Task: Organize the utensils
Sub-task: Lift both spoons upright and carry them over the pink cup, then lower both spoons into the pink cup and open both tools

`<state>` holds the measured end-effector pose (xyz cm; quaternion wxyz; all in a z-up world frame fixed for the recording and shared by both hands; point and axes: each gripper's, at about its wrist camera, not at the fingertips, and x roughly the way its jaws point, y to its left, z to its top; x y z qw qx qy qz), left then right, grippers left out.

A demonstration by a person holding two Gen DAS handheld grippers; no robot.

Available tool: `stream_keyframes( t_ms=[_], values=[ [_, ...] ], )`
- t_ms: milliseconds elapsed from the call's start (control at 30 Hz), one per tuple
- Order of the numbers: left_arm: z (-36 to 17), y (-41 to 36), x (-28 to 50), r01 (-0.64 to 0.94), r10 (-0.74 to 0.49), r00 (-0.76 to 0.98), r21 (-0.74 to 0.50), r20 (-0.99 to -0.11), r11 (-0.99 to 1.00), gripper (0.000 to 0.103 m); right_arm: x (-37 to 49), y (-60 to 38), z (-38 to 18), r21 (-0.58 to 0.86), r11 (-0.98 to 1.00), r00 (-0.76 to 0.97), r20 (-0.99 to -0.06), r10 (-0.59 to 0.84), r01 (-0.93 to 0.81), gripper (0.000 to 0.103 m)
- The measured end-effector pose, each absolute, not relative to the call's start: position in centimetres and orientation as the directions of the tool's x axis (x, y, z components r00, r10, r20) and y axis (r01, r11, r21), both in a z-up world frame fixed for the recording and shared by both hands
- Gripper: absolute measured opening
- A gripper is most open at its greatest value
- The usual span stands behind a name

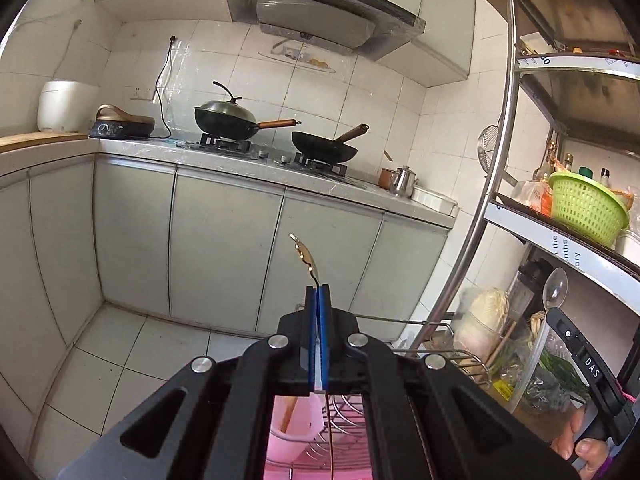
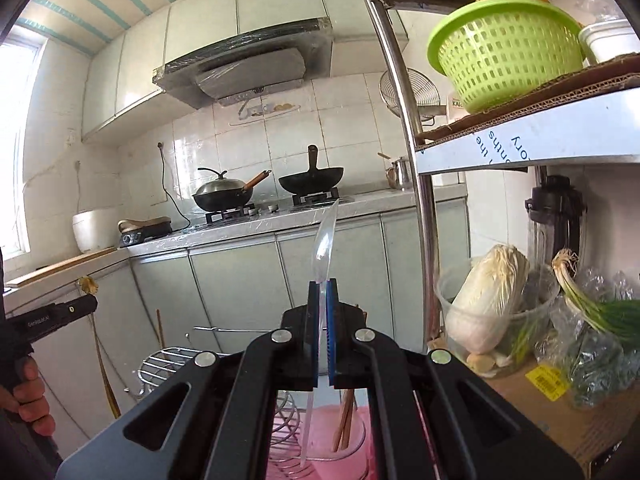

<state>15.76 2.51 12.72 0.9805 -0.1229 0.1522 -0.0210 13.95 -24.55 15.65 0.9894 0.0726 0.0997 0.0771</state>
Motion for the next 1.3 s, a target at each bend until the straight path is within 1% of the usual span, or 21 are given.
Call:
stream_keyframes(
  t_ms=[67,300,400,533,833,1067,1300],
  values=[
    [12.2,2.4,16.6,-0.022,-0.041,0.961,-0.223,-0.274,0.975,0.001,14.8,-24.2,14.8,0.128,0.983,0.973,-0.172,0.154,-0.133,0.003],
    [9.8,2.2,18.5,-0.064,0.030,0.979,-0.162,-0.203,0.985,0.001,15.9,-23.3,11.4,0.028,0.995,0.989,-0.116,0.096,-0.094,0.003],
    [8.7,2.0,19.1,-0.077,0.050,0.980,-0.131,-0.195,0.988,0.001,16.1,-22.7,10.4,-0.007,0.996,0.990,-0.110,0.087,-0.088,0.003],
    [7.2,1.7,19.3,-0.063,0.039,0.979,-0.115,-0.201,0.991,0.001,16.0,-22.3,9.3,-0.016,0.996,0.988,-0.124,0.090,-0.093,0.003],
    [4.3,1.3,17.1,0.003,-0.037,0.964,-0.126,-0.264,0.992,0.001,14.2,-23.0,7.5,0.091,0.987,0.964,-0.222,0.149,-0.132,0.003],
    [2.1,1.6,17.2,0.014,-0.070,0.929,-0.153,-0.364,0.988,0.001,14.4,-23.4,6.3,0.158,0.978,0.926,-0.329,0.185,-0.139,0.003],
    [1.3,1.9,18.2,0.023,-0.098,0.894,-0.172,-0.437,0.985,0.001,15.6,-24.2,5.4,0.231,0.964,0.879,-0.423,0.219,-0.129,0.003]
  ],
)
